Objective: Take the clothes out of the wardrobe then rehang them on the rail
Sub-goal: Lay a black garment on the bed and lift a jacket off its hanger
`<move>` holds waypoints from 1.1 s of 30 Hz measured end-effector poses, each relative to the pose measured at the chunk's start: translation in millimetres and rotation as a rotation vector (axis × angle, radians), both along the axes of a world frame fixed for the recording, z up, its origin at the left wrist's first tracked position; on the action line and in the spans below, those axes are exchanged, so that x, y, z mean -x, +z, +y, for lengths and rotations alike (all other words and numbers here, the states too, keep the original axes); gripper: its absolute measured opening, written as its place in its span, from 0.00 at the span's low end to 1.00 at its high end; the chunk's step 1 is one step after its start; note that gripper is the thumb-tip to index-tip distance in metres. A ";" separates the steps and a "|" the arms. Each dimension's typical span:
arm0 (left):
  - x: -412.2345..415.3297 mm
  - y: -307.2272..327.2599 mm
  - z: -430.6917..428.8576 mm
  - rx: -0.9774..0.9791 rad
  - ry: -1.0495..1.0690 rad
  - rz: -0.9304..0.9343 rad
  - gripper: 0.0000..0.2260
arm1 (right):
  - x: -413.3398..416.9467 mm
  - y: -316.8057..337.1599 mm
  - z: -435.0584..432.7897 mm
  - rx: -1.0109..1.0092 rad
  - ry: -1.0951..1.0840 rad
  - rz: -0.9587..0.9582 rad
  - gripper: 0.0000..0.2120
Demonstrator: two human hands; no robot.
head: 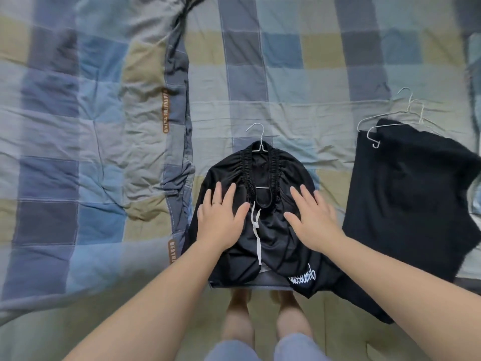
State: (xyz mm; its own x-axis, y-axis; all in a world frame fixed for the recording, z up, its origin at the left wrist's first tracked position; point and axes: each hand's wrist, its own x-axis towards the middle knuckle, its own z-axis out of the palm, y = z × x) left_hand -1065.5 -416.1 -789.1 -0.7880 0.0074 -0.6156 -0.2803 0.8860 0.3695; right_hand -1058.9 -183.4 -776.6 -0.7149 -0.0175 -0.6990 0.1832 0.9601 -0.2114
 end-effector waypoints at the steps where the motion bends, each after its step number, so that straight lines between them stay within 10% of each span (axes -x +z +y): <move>1: -7.0 17.2 -2.5 0.005 -0.021 0.019 0.29 | -5.0 17.4 -6.6 0.005 -0.006 0.016 0.31; 13: -81.9 163.3 -44.4 0.116 0.085 0.253 0.32 | -43.6 169.0 -62.9 0.048 0.112 0.261 0.33; 33: -292.6 217.2 36.3 0.258 0.870 0.349 0.32 | -118.2 203.9 -61.8 0.285 0.956 0.331 0.33</move>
